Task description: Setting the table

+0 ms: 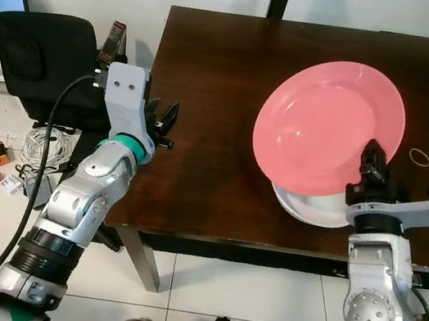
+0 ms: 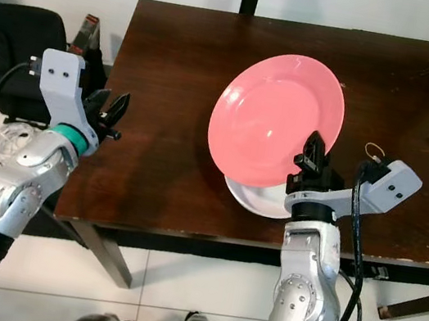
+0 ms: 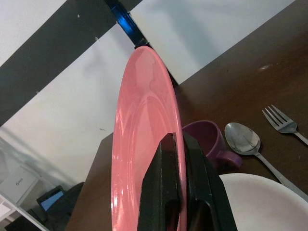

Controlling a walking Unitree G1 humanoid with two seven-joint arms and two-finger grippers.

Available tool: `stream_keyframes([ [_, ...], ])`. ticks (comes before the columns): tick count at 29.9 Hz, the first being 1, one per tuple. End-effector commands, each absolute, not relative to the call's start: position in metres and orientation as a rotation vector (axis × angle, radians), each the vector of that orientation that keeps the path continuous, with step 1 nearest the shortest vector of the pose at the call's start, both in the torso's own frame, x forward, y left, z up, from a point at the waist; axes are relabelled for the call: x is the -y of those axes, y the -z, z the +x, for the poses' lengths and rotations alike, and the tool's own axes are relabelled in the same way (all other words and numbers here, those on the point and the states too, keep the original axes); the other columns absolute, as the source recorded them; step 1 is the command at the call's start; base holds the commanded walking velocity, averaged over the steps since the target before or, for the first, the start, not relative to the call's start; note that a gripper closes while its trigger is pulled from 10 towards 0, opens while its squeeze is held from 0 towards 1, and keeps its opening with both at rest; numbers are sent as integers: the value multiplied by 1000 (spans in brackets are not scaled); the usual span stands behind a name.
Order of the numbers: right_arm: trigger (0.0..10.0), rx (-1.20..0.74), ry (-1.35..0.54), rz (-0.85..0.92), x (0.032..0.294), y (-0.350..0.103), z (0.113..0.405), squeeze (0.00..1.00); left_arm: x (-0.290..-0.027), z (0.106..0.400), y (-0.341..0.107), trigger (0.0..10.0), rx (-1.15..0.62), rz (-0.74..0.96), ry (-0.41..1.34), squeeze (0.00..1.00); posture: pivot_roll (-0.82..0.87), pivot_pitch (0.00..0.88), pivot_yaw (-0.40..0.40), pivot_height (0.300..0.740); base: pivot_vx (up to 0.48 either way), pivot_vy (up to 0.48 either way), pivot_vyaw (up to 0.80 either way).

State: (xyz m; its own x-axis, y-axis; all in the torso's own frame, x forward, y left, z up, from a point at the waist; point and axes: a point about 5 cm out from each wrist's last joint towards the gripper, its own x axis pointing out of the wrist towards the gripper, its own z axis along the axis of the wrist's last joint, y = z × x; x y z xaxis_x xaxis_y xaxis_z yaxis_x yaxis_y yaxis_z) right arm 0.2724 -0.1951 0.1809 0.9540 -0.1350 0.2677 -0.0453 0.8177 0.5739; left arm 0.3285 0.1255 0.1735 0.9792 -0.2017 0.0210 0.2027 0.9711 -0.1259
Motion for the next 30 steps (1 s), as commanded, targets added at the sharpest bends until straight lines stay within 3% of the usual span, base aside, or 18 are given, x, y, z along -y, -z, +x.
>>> stream_keyframes([
  [1, 10000, 316, 61, 616, 195, -181, 270, 0, -129, 328, -169, 10000, -16, -113, 185, 0, -44, 6, 84, 740, 0, 0, 0],
  [30, 10000, 289, 44, 630, 188, -178, 275, 0, -129, 327, -166, 10000, -13, -113, 164, 0, -32, 2, 73, 740, 0, 0, 0],
])
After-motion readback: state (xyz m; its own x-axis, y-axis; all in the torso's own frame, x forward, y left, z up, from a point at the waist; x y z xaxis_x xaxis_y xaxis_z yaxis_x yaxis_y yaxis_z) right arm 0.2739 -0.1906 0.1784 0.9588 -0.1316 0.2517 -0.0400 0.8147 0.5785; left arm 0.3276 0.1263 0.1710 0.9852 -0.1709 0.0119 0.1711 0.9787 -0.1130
